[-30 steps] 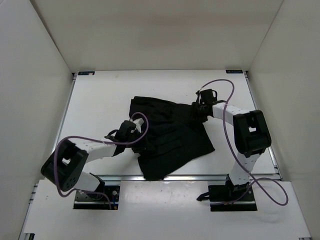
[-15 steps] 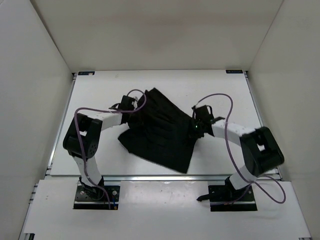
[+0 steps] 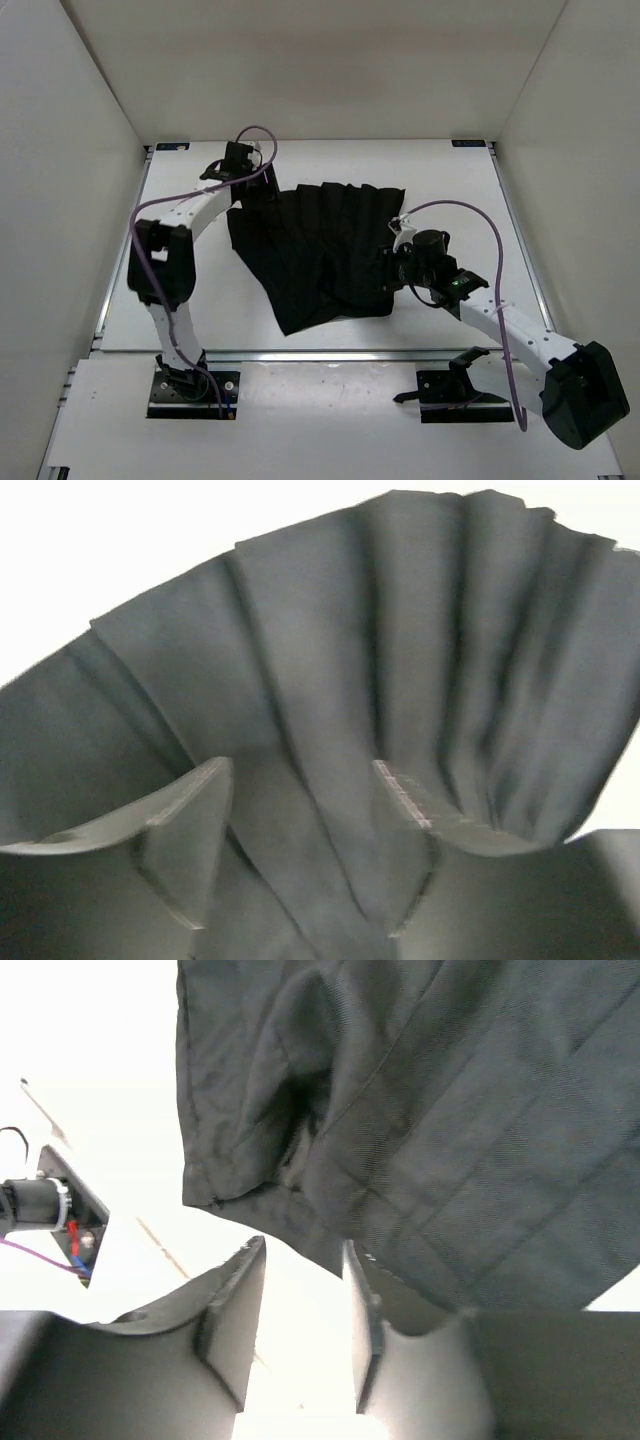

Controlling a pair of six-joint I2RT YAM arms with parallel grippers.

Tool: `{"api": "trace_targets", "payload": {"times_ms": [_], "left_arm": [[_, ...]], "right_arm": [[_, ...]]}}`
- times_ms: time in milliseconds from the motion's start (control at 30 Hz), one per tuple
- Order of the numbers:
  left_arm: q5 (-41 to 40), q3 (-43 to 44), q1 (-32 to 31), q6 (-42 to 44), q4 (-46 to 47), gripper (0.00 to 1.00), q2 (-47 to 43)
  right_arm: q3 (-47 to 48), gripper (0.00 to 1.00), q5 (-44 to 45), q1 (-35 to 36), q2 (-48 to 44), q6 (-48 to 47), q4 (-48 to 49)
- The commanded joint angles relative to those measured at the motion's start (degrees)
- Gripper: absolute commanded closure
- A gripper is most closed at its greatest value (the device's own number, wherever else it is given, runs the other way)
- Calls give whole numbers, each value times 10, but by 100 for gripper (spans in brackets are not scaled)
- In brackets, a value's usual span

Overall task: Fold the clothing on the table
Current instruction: Flatten the skirt out

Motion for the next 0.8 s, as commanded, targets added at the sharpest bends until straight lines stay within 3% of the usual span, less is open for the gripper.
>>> {"api": "trace_targets", "payload": {"times_ms": [0,200,367,467,767], "left_arm": [[13,-84,-43,10,0,29,-145],[2,-236,-141,0,-58,26,-268],[9,-406,-200,-94,-1,30,-372],[2,-459,-219,-136,20,31,-402],[-27,-490,-221,-154,70,30,-327]], "right_arm": [[24,64,11,-18,5,-54,-32],[22,63,20,-18,35,-67,-34],[12,63,31,-14,57,-73,-26],[4,64,27,-10,62,-72,-22],[-20,63,8,-10,43,-66,1]]}}
